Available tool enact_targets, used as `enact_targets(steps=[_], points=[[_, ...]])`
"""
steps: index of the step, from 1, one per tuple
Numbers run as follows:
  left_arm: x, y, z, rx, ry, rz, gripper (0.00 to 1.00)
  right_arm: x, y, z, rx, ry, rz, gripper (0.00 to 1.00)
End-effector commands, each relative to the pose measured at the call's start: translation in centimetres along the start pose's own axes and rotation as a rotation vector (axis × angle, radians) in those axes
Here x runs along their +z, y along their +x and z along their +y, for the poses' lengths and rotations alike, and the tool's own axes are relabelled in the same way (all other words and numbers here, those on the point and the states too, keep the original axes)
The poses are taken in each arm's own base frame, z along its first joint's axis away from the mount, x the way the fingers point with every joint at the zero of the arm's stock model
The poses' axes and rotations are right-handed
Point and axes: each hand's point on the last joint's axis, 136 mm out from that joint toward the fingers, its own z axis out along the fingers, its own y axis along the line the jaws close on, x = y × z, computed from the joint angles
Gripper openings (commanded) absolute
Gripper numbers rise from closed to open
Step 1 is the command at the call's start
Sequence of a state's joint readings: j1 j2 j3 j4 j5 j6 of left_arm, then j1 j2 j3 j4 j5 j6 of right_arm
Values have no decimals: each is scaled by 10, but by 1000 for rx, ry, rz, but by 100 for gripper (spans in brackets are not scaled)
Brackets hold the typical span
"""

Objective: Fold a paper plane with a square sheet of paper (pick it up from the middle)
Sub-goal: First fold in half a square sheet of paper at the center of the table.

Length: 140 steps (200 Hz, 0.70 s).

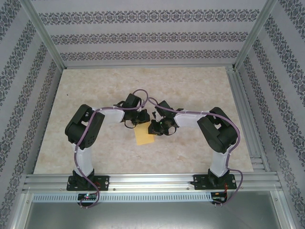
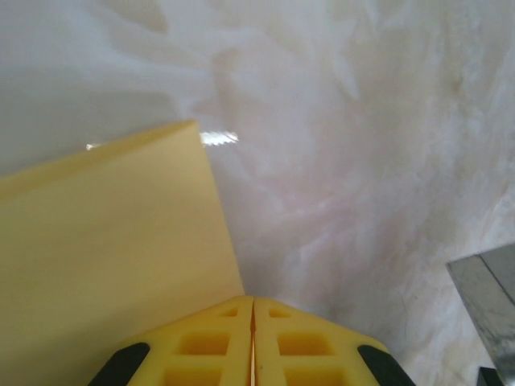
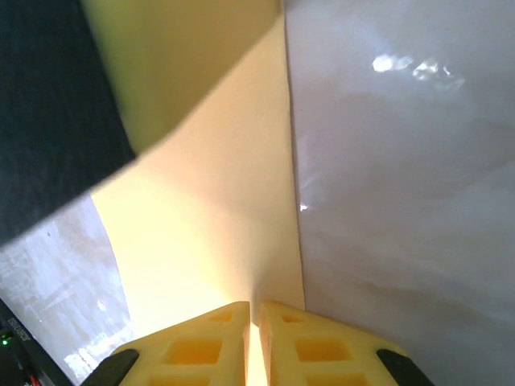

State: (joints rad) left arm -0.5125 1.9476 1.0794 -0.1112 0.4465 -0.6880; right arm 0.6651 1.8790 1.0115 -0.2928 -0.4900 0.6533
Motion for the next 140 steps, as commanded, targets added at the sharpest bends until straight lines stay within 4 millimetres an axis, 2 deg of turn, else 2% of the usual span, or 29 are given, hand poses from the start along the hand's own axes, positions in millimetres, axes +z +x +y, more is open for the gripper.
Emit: enact_targets(steps=[1,49,86,140], points=[[2,-17,18,-3,-44,-33,10,12,50,-66,95,214,153,15],[6,-35,26,-12,-40,-54,10,16,61,-76,109,224,179,15],[1,-52,20,0,-12,-87,11,18,69,-83,121,236,193,15],[4,-65,25,2,-44,-93,13,17,78,-94,121,281,214,15]])
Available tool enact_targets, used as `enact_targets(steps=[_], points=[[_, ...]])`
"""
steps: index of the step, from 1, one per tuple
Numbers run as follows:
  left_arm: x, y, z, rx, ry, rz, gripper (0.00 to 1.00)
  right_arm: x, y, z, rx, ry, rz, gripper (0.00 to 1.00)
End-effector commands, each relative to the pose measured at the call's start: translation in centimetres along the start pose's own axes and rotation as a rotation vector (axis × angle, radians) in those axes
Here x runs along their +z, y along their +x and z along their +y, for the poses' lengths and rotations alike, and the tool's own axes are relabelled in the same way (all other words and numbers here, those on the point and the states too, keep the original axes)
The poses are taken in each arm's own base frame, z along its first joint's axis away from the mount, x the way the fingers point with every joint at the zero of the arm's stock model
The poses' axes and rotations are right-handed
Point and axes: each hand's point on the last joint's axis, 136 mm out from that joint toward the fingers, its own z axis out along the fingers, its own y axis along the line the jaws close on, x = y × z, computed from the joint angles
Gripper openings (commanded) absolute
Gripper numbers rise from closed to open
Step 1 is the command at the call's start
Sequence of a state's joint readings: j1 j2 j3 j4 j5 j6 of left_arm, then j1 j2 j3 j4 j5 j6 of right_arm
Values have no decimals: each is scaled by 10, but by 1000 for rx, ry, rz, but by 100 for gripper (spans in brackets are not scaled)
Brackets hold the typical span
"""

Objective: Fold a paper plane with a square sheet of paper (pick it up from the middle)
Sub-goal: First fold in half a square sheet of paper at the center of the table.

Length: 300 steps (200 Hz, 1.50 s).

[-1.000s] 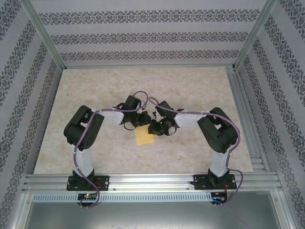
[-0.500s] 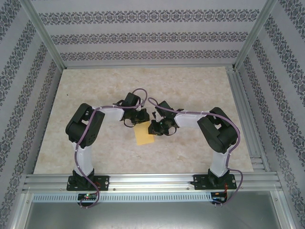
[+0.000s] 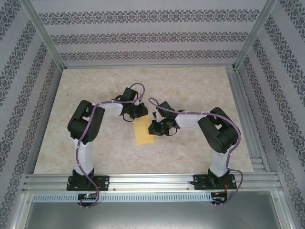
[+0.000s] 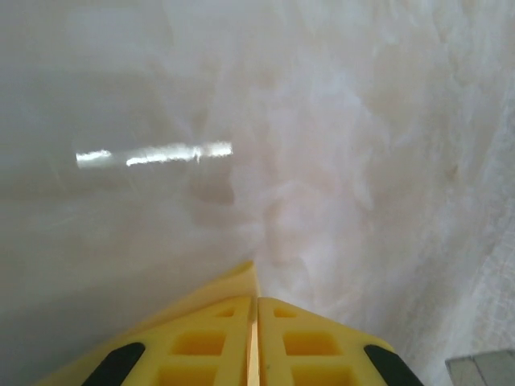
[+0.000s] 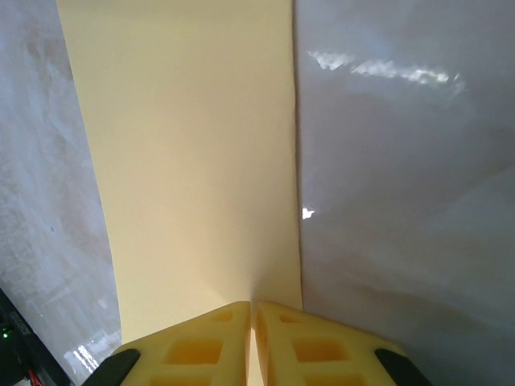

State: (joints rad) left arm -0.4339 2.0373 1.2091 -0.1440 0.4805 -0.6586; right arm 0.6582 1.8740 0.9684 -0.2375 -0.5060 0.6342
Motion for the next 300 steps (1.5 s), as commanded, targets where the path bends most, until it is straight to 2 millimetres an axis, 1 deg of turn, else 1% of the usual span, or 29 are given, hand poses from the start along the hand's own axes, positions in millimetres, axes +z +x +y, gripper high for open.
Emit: enact_targets(steps=[1,24,49,82,99,118,132,148,156,169,184,191,207,216,226,238,251,265,300], points=[[4,-20,14,30,-59,-59,13,13,76,-88,145,301,222,14],[8,-25,18,28,-70,-60,13,12,77,-88,140,305,224,14],[8,-31,21,35,-102,-66,13,11,78,-88,137,304,222,14],[6,-37,18,42,-102,-79,14,9,71,-76,116,259,193,15],[3,-43,14,49,-97,-89,15,8,69,-70,112,229,183,15],[-9,-51,4,52,-75,-124,17,5,59,-55,113,171,144,14],[-25,-55,-3,48,-66,-166,21,2,49,-40,137,122,96,14],[-46,-54,-5,33,-78,-220,24,1,38,-23,183,75,44,15],[-56,-52,-4,21,-87,-247,26,1,33,-12,200,51,17,15],[-70,-44,4,-4,-118,-274,27,1,23,7,232,21,-27,16],[-82,-30,12,-22,-140,-287,29,1,12,31,232,-16,-58,17],[-88,-23,16,-29,-147,-293,30,-2,6,44,208,-32,-79,17],[-105,-7,26,-47,-191,-304,32,-16,-8,59,149,-18,-126,19],[-117,1,34,-60,-230,-318,33,-25,-17,63,109,2,-154,20],[-128,10,42,-71,-263,-325,35,-31,-24,63,54,47,-170,21],[-138,20,48,-81,-288,-330,38,-32,-32,62,5,97,-177,22],[-144,30,51,-87,-292,-327,40,-27,-41,61,-28,133,-164,21],[-146,39,53,-95,-282,-313,43,-18,-53,60,-52,168,-161,21],[-146,51,43,-90,-220,-280,48,2,-82,58,-60,202,-143,21]])
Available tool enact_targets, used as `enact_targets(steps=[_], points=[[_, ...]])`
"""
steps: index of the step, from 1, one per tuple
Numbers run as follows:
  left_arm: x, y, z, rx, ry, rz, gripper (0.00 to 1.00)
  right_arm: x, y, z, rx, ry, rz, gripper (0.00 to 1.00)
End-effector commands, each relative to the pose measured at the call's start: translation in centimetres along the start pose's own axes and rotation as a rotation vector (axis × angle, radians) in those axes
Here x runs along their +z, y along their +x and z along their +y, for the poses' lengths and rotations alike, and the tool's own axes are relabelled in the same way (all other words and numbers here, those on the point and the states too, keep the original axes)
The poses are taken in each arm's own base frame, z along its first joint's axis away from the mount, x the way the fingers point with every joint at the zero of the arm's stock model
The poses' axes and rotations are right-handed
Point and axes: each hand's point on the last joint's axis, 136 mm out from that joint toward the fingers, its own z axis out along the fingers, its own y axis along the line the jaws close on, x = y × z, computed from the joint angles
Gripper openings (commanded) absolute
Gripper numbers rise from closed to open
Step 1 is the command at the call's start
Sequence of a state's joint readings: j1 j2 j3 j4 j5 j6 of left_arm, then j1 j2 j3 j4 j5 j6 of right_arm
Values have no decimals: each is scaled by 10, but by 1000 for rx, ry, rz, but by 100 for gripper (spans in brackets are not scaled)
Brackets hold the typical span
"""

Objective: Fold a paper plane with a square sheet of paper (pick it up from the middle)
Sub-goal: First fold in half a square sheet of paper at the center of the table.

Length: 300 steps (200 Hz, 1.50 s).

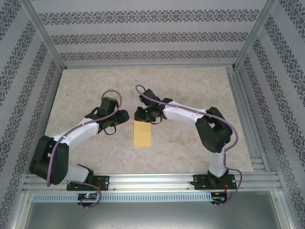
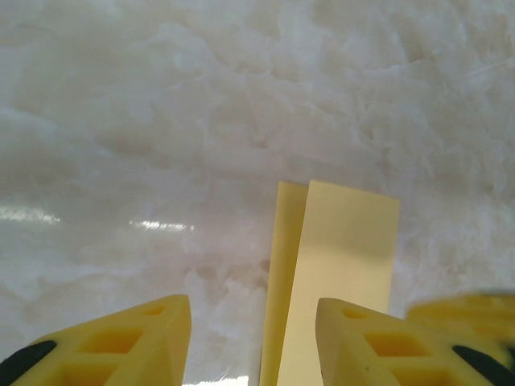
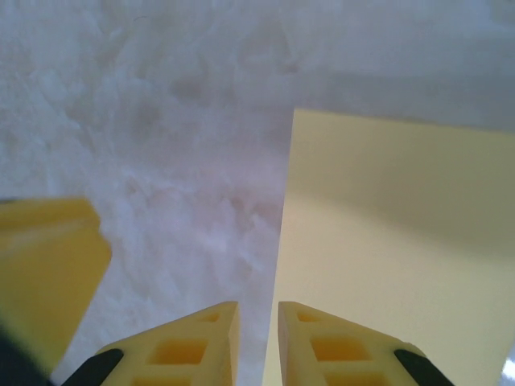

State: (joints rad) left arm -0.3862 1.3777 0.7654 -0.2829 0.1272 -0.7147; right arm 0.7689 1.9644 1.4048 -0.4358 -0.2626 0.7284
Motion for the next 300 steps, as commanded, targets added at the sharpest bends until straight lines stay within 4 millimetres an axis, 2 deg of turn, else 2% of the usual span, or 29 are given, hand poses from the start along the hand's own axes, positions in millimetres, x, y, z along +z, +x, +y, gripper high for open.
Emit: enact_targets(steps=[1,24,50,80,111,131,159,176,195,212,236,279,300], points=[[-6,8,0,-20,19,32,49,21,-1,-29,-23,117,56,21],[-8,13,-11,4,58,57,52,31,-13,-41,-16,172,53,21],[-7,22,-27,35,97,94,53,32,-23,-66,12,265,36,20],[1,42,-54,75,159,160,53,24,-26,-96,62,366,23,20],[12,69,-88,106,238,224,46,10,-31,-114,133,404,-18,22],[21,87,-100,129,243,265,40,1,-41,-99,139,285,-50,23],[32,107,-108,115,274,301,31,-26,-53,-56,63,32,-97,26],[37,113,-114,109,299,309,27,-40,-45,-47,21,-38,-94,27],[42,120,-123,111,322,320,24,-42,-28,-54,22,-49,-68,25],[48,124,-122,105,313,326,21,-34,-10,-69,41,-32,-21,20],[56,126,-117,89,292,323,16,-26,5,-81,71,-27,13,14],[64,134,-103,49,268,320,12,-9,17,-89,92,-47,54,11],[65,134,-102,53,263,320,11,1,22,-99,103,-18,82,10]])
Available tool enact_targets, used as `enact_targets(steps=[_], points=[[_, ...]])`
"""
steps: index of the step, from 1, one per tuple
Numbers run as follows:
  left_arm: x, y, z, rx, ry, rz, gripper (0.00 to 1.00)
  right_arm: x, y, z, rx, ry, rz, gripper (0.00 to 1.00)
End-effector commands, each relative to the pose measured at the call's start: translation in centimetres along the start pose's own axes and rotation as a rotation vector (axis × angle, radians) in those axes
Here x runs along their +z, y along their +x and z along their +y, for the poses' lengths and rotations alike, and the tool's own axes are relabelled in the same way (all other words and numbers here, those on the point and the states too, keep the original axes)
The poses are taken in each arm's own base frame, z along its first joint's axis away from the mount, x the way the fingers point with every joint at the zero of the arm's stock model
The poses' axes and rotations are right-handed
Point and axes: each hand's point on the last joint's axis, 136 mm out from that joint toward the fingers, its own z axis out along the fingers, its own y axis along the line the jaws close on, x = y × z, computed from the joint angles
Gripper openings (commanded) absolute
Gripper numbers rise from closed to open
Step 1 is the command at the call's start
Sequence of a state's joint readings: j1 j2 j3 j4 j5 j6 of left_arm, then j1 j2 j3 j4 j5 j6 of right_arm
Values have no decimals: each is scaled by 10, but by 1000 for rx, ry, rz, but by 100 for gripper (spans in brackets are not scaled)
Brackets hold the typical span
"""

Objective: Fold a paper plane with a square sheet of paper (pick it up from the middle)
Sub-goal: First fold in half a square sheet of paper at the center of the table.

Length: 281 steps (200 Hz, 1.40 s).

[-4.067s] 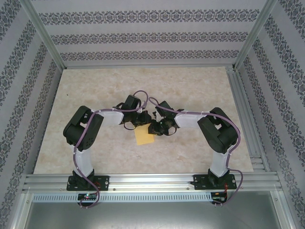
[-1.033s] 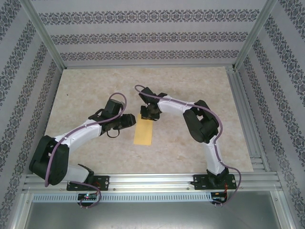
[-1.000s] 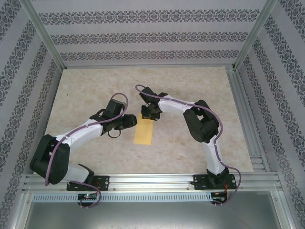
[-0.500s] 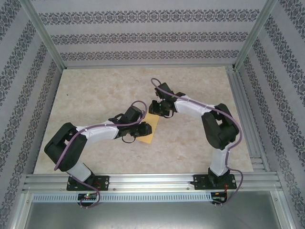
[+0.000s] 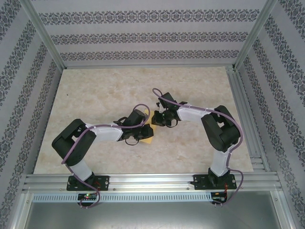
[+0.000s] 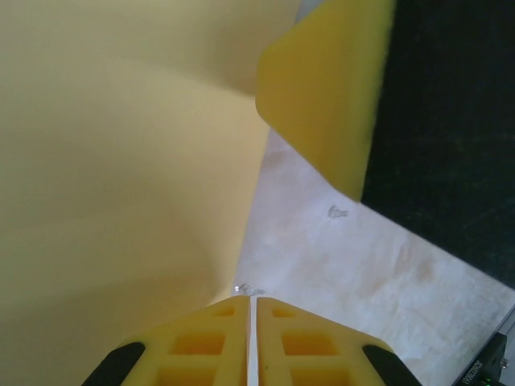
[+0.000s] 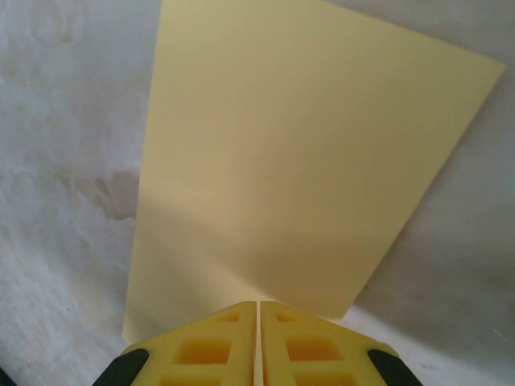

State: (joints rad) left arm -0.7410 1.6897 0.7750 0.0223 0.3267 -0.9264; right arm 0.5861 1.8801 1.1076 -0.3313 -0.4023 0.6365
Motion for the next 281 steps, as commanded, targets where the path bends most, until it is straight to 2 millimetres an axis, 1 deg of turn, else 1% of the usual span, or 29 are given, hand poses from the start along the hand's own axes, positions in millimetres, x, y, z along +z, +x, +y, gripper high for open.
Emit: enact_targets(steps=[1,28,70,95,106,120,139,155,174,191,211,231,252,281], points=[[3,-2,-5,-3,21,-29,11,11,-2,-6,11,-10,13,10],[4,-4,-9,11,34,-33,11,21,0,-19,16,19,38,10],[6,-15,-21,42,69,-60,12,24,1,-20,18,19,48,9],[12,-20,-24,55,67,-68,13,23,2,-19,13,13,49,9],[16,-19,-20,49,51,-58,13,23,2,-18,7,4,53,10],[20,-13,-9,36,17,-35,13,23,2,-16,1,-13,54,10],[19,-2,12,18,-47,-12,11,19,-3,-11,-25,-62,43,10],[18,6,26,9,-94,7,10,12,-7,-4,-64,-97,28,11],[17,11,32,1,-107,15,9,1,-11,3,-108,-125,10,11],[17,11,32,2,-109,17,9,-3,-8,5,-128,-145,12,12],[19,11,32,2,-107,23,9,1,-4,-1,-125,-131,31,12],[20,12,33,-1,-112,32,9,8,-2,-13,-111,-97,51,11],[19,15,34,-1,-111,41,9,14,-4,-22,-103,-57,62,11],[18,20,38,-7,-125,61,9,15,-13,-33,-79,4,55,11]])
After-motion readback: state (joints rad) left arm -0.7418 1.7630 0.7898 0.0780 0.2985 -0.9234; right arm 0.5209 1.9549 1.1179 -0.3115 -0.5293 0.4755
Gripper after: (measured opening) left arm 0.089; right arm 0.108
